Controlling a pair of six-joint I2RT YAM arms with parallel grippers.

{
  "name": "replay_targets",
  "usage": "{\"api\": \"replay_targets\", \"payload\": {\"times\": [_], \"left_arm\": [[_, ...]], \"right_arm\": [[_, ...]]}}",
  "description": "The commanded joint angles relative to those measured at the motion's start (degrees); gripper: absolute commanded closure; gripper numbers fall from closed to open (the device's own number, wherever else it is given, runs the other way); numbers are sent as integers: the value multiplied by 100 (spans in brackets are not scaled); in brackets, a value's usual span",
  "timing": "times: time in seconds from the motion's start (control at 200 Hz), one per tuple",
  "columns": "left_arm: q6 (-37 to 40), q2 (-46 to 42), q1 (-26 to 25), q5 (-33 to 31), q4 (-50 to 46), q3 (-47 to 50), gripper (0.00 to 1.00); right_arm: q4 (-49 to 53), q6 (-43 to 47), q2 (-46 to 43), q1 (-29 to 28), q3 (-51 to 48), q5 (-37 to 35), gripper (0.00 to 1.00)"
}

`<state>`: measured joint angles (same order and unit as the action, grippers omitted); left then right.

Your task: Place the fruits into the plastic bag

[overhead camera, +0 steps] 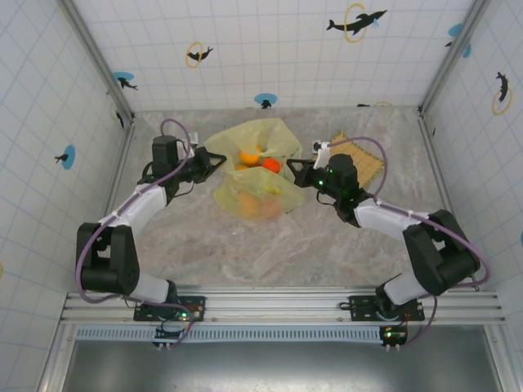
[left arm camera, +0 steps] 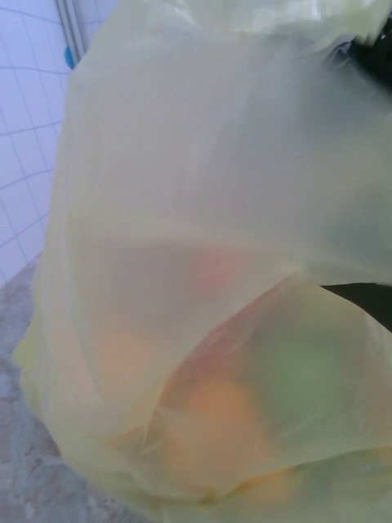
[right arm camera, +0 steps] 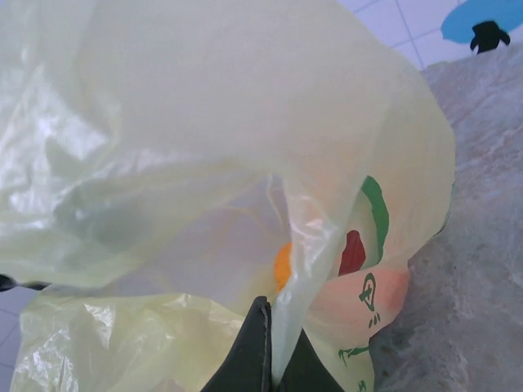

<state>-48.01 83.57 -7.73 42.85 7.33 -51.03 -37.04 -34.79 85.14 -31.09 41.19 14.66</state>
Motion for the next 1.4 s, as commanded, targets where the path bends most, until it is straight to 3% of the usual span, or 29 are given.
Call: {"api": "replay_targets", "payload": {"times": [0.0,0.225,0.385,0.796,1.111,1.396], "left_arm": [[99,-172,111,48,16,6,100],[407,-343,151,9,-258,-248,100],[501,-642,146,-145,-449,-416,100],[343,-964,112,-330,-757,-840,100],[-41,-913,77,-347,-610,-1101,100],[-127,-552,-558,-766,-287,-602,100]], "right_arm": [[438,374,-188,-43,182,-206,100],[1222,888,-520,-44,501,-540,100],[2383,1442,-669,-110,1235,-776,100],[4832,2486,-564,-393,2936,-2234,100],[5193,2696,-461,-535,3526,-2643,100],[5035,2522,-11,-579,3545,-2247,100]]}}
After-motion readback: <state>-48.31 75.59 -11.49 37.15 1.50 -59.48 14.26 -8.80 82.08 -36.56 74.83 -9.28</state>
